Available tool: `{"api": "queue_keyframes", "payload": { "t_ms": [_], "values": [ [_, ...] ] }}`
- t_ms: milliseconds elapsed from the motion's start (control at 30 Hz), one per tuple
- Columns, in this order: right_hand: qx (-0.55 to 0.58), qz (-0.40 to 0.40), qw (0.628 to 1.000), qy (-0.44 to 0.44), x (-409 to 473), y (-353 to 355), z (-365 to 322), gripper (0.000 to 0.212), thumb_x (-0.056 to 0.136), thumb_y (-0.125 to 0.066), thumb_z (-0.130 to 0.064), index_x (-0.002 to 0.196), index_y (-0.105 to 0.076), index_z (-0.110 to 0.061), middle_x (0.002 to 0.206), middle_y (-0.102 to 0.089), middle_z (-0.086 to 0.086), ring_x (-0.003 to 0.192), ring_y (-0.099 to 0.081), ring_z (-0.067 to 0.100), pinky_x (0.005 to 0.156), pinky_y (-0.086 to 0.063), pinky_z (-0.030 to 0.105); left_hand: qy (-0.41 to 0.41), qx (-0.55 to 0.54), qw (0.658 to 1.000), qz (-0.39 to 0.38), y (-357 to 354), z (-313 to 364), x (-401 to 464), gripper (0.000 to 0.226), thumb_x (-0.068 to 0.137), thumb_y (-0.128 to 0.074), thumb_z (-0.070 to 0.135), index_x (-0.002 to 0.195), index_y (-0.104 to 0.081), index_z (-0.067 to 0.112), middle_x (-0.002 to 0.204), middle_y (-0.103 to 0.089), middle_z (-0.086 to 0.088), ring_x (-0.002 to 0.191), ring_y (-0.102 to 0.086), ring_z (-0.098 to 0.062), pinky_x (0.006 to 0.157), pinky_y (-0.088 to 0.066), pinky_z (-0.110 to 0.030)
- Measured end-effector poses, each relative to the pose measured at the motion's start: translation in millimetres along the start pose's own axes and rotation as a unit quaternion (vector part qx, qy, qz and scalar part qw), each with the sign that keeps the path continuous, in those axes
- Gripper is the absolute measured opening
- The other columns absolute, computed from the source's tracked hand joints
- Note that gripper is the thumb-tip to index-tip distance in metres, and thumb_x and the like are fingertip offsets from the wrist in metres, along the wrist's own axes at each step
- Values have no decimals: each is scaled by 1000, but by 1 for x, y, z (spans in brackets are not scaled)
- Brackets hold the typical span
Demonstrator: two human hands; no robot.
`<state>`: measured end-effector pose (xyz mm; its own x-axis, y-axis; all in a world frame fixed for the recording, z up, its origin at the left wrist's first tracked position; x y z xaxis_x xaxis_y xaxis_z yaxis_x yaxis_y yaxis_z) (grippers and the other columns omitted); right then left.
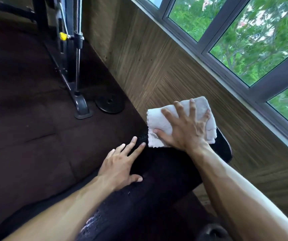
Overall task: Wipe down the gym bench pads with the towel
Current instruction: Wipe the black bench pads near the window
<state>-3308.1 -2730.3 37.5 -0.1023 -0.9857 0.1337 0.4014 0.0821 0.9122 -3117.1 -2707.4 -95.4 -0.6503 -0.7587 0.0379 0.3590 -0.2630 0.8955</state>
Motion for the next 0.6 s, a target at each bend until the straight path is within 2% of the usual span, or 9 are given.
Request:
{"api": "queue_keyframes", "payload": {
  "t_ms": [267, 433, 600],
  "values": [
    [-7, -18, 1000, -20, 3, 8, 3, 83, 75, -30, -95, 145, -31, -50, 163, -20, -2, 150, -6, 45, 105, -14, 81, 5, -11, 1000, -12, -1, 0, 0, 112, 77, -67, 67, 150, 17, 48, 162, 22, 12, 151, -11, -25, 120, -21, -43],
    [52, -10, 993, -109, 6, 11, 10, 81, 71, -30, -96, 138, -35, -50, 155, -23, -4, 141, -20, 45, 103, -21, 82, 4, 0, 1000, -10, 0, 0, 0, 111, 79, -66, 66, 151, 16, 46, 163, 21, 11, 150, -11, -25, 120, -21, -43],
    [88, 10, 983, -163, -17, 4, 23, 84, 74, -27, -97, 146, -21, -53, 157, -17, -6, 141, -22, 44, 105, -20, 81, 3, 14, 1000, -8, 0, 3, -1, 110, 82, -62, 67, 150, 21, 44, 162, 25, 9, 151, -9, -25, 120, -20, -43]
  ]
}}
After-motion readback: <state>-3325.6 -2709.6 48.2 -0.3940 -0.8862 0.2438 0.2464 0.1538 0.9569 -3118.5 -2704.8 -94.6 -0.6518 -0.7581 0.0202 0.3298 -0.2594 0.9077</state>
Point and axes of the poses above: each hand's wrist, its own x-axis towards the middle knuckle, its own y-axis out of the back of the hand, z = x × y, the point moved 4 cm from there along x, towards the middle knuckle
